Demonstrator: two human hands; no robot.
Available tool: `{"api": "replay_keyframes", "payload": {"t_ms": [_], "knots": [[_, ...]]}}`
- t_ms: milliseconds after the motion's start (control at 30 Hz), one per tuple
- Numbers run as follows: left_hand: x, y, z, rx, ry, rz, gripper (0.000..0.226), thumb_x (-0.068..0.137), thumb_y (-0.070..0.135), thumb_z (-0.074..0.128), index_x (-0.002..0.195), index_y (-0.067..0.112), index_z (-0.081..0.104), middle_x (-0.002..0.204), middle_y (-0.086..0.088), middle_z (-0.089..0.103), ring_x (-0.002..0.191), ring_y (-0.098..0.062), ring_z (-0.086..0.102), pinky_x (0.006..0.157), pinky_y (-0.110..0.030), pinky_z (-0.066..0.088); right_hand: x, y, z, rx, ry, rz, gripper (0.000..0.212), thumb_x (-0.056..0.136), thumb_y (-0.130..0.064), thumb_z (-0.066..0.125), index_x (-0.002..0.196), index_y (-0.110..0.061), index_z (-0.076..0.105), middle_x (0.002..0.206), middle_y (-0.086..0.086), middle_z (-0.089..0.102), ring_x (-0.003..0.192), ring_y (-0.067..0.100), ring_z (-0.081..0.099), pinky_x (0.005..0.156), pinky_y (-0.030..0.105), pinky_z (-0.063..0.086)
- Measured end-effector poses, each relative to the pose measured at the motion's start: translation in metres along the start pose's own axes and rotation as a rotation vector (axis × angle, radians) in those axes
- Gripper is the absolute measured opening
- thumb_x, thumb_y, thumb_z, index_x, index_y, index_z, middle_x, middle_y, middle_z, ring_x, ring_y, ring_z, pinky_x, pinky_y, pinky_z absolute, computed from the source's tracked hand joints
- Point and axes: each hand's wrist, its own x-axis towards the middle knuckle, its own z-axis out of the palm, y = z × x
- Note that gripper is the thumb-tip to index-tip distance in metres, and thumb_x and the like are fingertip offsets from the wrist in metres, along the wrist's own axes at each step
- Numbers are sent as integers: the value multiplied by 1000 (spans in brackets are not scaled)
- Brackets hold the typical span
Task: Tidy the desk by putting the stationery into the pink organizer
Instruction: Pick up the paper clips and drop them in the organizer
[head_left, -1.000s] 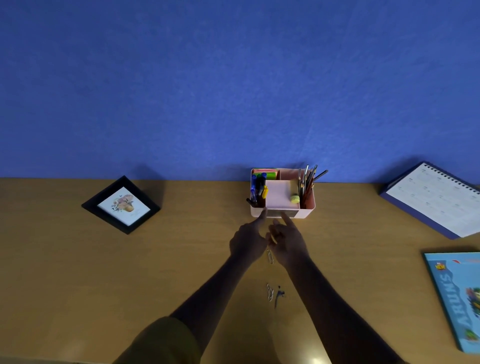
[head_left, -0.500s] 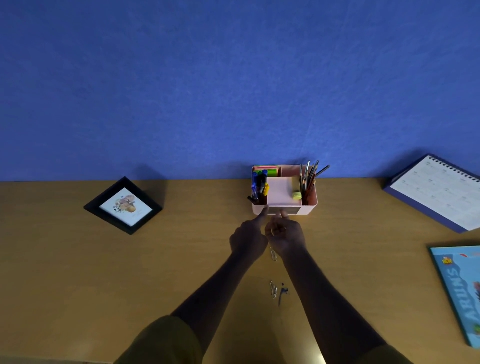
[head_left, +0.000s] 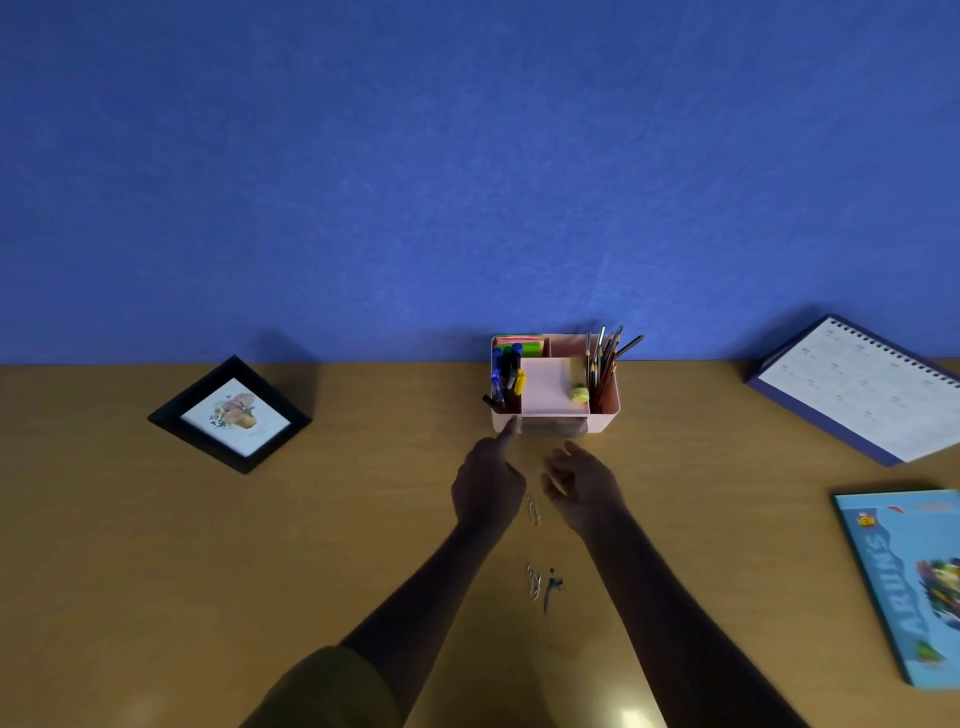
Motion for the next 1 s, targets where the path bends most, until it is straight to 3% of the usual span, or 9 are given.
{"api": "replay_keyframes", "payload": {"t_ms": [133,233,333,533,667,733,767,833,1000], "knots": [[3,2,6,-197,-62,-100,71,100,-1,50,165,23,38,162,-7,51,118,-19,70,66,-23,55,-8,-21,-8,-314,21,-244,28,104,4,58,124,-15,62,113,7,70,103,19,71,85,38,63],[7,7,8,-359,-186,-106,77,99,-7,48,167,25,33,169,-12,39,72,-8,67,48,-16,45,-3,-28,-11,-496,7,-361,39,96,9,57,117,-20,72,102,16,70,92,29,67,79,43,56],[10,9,9,-413,-215,-120,79,98,-8,48,167,27,33,170,-11,39,70,-7,65,45,-13,42,0,-28,-12,-619,7,-389,51,87,12,59,119,-26,74,100,12,73,88,29,66,71,41,52],[3,2,9,-429,-196,-145,77,97,-8,48,165,27,37,169,-7,41,75,12,52,65,-24,58,-6,-24,-20,-705,-14,-401,51,85,12,61,116,-27,71,105,6,74,95,30,68,70,39,54],[-6,0,7,-441,-196,-124,79,96,-9,46,165,29,38,168,-2,43,74,20,47,72,-27,58,-8,-18,-29,-757,-14,-415,55,84,12,61,127,-22,70,111,2,74,102,30,68,69,37,55],[-9,-3,7,-432,-203,-100,80,95,-10,46,164,29,39,166,-1,45,86,17,55,73,-26,57,-9,-15,-32,-763,-16,-406,60,85,11,63,135,-22,67,121,0,72,111,29,67,74,37,56],[-10,-5,7,-434,-209,-86,80,95,-10,46,164,30,40,166,-1,46,105,9,62,72,-24,57,-8,-13,-34,-769,-15,-407,62,85,10,64,138,-23,66,124,0,72,115,30,66,76,38,57],[-10,-9,9,-447,-226,-88,81,93,-9,46,163,33,41,165,1,47,145,-17,53,71,-19,53,-10,-12,-36,-781,-17,-413,64,85,9,64,140,-24,65,127,0,71,117,30,66,78,39,57],[-9,-16,14,-441,-217,-93,75,95,-3,49,161,32,45,163,2,50,150,-22,48,76,-21,53,-4,-10,-42,-814,30,-385,69,88,-1,72,151,-22,56,137,3,67,125,31,64,91,48,63]]}}
